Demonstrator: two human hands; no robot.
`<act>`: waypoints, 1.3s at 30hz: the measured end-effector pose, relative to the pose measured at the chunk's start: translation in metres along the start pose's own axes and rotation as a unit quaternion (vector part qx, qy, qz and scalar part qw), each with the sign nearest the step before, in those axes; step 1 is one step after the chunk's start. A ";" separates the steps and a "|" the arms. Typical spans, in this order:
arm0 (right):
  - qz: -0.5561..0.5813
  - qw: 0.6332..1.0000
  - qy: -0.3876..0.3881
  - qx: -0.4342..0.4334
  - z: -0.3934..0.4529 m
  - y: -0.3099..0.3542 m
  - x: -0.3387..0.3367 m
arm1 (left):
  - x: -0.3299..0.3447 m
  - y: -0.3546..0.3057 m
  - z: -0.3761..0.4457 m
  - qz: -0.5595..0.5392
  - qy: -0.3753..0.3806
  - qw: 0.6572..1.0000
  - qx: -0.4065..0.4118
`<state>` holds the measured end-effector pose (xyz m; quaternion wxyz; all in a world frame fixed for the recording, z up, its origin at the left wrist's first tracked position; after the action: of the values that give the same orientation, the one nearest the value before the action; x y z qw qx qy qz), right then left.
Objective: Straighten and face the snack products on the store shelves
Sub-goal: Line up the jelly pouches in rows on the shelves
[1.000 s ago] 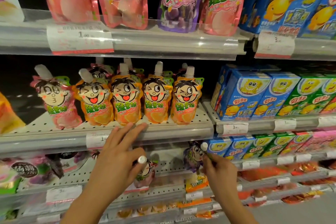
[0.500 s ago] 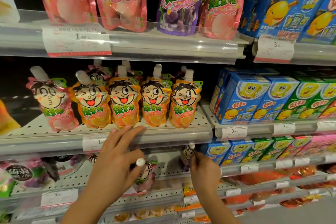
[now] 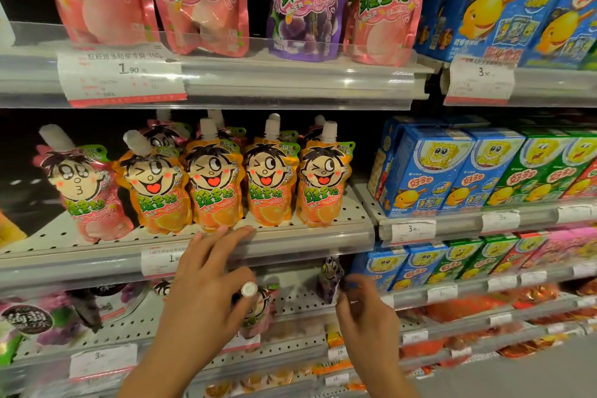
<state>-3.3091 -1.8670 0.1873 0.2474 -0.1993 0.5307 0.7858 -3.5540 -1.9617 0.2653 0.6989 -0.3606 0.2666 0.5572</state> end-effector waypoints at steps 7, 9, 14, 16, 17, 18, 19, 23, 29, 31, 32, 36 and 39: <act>0.065 0.976 0.181 -0.101 -0.004 0.052 -0.012 | 0.004 -0.004 0.004 0.021 -0.014 1.000 -0.002; 0.077 0.971 0.195 -0.111 -0.001 0.063 -0.013 | 0.001 -0.007 0.007 0.015 -0.015 1.000 -0.006; 0.120 0.961 0.211 -0.129 0.008 0.093 -0.023 | -0.015 -0.024 0.025 -0.038 -0.059 0.997 -0.023; 0.161 0.960 0.207 -0.102 0.015 0.106 -0.032 | -0.024 -0.036 0.034 -0.063 -0.083 0.994 -0.023; 0.188 0.957 0.200 -0.088 0.020 0.112 -0.038 | -0.028 -0.042 0.039 -0.076 -0.091 0.993 -0.018; 0.213 0.956 0.187 -0.080 0.025 0.116 -0.043 | -0.031 -0.047 0.044 -0.086 -0.094 0.992 -0.010; 0.227 0.955 0.173 -0.074 0.029 0.119 -0.049 | -0.035 -0.052 0.049 -0.092 -0.096 0.991 0.001; 0.259 0.953 0.146 -0.057 0.043 0.126 -0.074 | -0.062 -0.063 0.069 -0.116 -0.107 0.986 0.050; 0.292 0.952 0.088 0.011 0.059 0.117 -0.119 | -0.145 -0.074 0.107 -0.132 -0.220 0.965 0.056; 0.308 0.950 0.047 0.012 0.064 0.120 -0.135 | -0.167 -0.083 0.129 -0.161 -0.270 0.948 0.052; 0.315 0.949 0.027 0.014 0.067 0.121 -0.142 | -0.176 -0.088 0.141 -0.172 -0.293 0.939 0.050; 0.320 0.947 -0.034 -0.004 0.071 0.120 -0.166 | -0.196 -0.104 0.188 -0.128 -0.336 0.932 0.040; 0.325 0.944 -0.059 -0.003 0.071 0.115 -0.176 | -0.201 -0.114 0.218 -0.052 -0.327 0.943 0.036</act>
<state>-3.2413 -1.8687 0.3987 0.0091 0.0293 0.5489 0.8354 -3.4979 -1.9185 0.5752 0.7879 -0.1470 0.0241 0.5976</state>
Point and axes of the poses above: each hand's wrist, its own z-axis towards the middle knuckle, its own x-axis out of the palm, y = z × x, the point moved 2 cm from there along z, towards the middle knuckle, and after that the axes turned 6 degrees about -y, right-handed, at the moved point
